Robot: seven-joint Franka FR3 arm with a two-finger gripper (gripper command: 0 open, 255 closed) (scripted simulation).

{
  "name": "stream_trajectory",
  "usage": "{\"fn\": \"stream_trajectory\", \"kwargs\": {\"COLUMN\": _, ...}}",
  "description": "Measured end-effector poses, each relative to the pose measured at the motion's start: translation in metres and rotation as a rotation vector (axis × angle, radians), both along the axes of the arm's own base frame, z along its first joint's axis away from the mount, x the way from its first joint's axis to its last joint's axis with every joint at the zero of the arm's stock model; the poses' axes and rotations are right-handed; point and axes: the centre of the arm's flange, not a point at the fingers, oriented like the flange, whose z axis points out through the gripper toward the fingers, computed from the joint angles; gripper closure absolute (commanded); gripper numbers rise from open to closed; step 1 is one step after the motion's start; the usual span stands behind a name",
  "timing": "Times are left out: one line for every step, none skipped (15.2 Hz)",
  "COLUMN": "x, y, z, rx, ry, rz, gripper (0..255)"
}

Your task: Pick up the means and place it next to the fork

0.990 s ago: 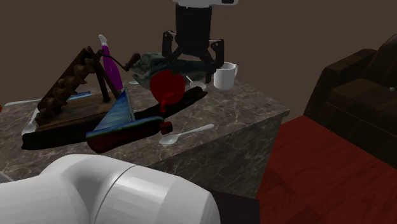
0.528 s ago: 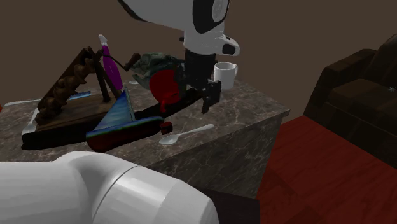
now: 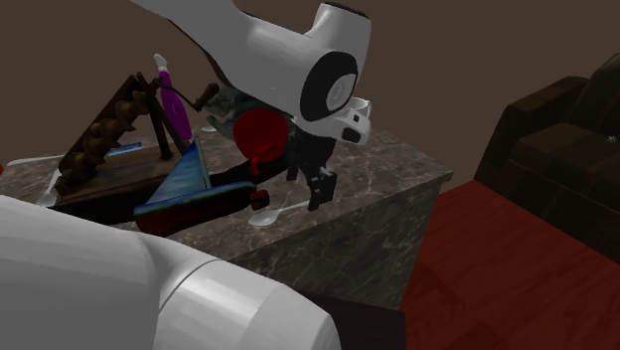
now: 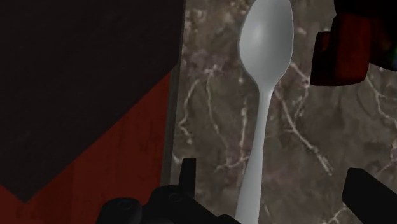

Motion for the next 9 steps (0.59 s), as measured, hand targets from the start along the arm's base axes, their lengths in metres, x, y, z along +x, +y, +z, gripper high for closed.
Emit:
{"fn": "stream_trajectory", "kwargs": {"x": 0.001, "y": 0.001, "z": -0.005, "rx": 0.001, "ry": 0.000, "rz": -0.003, "gripper": 0}}
{"fn": "stream_trajectory", "kwargs": {"x": 0.001, "y": 0.002, "z": -0.010, "rx": 0.001, "ry": 0.000, "rz": -0.005, "gripper": 0}}
{"fn": "stream_trajectory", "kwargs": {"x": 0.000, "y": 0.002, "z": -0.015, "rx": 0.001, "ry": 0.000, "rz": -0.005, "gripper": 0}}
{"fn": "stream_trajectory", "kwargs": {"x": 0.001, "y": 0.003, "z": -0.020, "rx": 0.001, "ry": 0.000, "rz": -0.006, "gripper": 0}}
{"fn": "stream_trajectory", "kwargs": {"x": 0.001, "y": 0.005, "z": -0.024, "rx": 0.001, "ry": 0.000, "rz": -0.006, "gripper": 0}}
{"fn": "stream_trajectory", "kwargs": {"x": 0.001, "y": 0.005, "z": -0.027, "rx": 0.001, "ry": 0.000, "rz": -0.006, "gripper": 0}}
{"fn": "stream_trajectory", "kwargs": {"x": 0.001, "y": 0.006, "z": -0.028, "rx": 0.001, "ry": 0.000, "rz": -0.006, "gripper": 0}}
{"fn": "stream_trajectory", "kwargs": {"x": 0.001, "y": 0.006, "z": -0.028, "rx": 0.001, "ry": 0.000, "rz": -0.006, "gripper": 0}}
{"fn": "stream_trajectory", "kwargs": {"x": 0.001, "y": 0.005, "z": -0.029, "rx": 0.001, "ry": 0.000, "rz": -0.006, "gripper": 0}}
